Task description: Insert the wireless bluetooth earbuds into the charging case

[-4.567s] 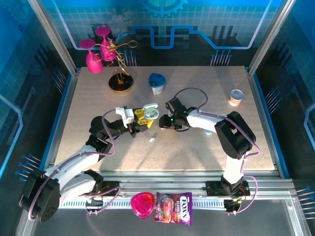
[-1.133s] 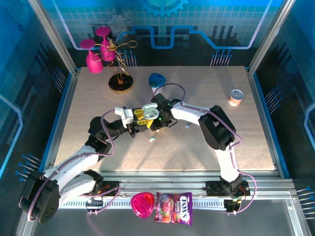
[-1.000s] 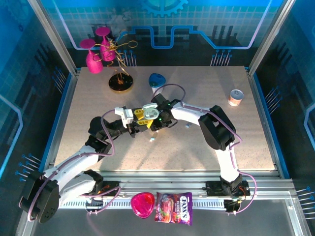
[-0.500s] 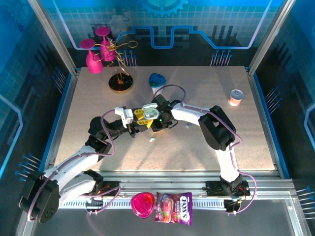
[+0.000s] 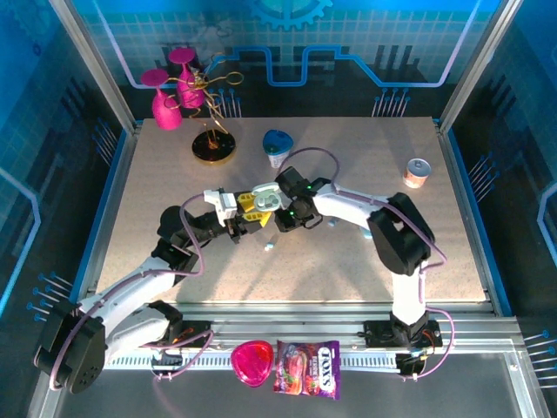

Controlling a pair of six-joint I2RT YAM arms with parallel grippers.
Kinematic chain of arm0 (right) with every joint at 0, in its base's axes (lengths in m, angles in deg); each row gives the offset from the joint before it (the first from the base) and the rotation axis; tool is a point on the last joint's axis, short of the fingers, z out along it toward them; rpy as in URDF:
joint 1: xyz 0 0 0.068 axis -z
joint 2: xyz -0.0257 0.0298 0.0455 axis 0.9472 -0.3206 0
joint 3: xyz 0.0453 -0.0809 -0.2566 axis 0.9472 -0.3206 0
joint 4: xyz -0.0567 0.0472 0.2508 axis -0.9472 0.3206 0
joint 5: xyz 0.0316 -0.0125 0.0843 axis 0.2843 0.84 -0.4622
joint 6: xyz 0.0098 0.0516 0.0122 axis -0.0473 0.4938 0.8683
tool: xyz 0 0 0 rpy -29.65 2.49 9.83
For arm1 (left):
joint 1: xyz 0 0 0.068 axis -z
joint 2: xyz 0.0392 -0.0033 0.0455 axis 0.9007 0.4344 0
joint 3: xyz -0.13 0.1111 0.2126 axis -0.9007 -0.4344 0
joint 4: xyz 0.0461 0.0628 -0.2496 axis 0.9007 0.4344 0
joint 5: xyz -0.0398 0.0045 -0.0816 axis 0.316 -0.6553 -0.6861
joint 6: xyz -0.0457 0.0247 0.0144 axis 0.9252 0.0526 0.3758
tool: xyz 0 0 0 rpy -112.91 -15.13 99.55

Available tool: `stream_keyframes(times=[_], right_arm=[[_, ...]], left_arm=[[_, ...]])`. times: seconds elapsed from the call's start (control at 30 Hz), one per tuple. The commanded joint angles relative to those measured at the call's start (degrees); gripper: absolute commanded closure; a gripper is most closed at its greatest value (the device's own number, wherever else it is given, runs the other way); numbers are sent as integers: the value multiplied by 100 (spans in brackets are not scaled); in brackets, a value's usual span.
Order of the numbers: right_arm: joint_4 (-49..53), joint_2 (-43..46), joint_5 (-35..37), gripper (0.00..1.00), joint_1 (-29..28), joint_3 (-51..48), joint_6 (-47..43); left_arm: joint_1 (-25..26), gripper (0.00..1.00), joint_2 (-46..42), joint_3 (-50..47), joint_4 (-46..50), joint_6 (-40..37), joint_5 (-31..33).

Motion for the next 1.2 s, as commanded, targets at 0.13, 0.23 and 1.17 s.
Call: stream_keyframes(times=[0.13, 0.23, 1.17], right_arm=[[185, 1686, 911, 79, 372, -774, 56], [408, 2315, 1259, 79, 409, -871, -53], [1542, 2452, 2593, 80, -1468, 1451, -1002]], left_arm=[[-12, 68, 194, 8, 31, -66, 265], [-18, 69, 325, 63, 64, -70, 271], [-21, 69, 1090, 341, 578, 122, 307]])
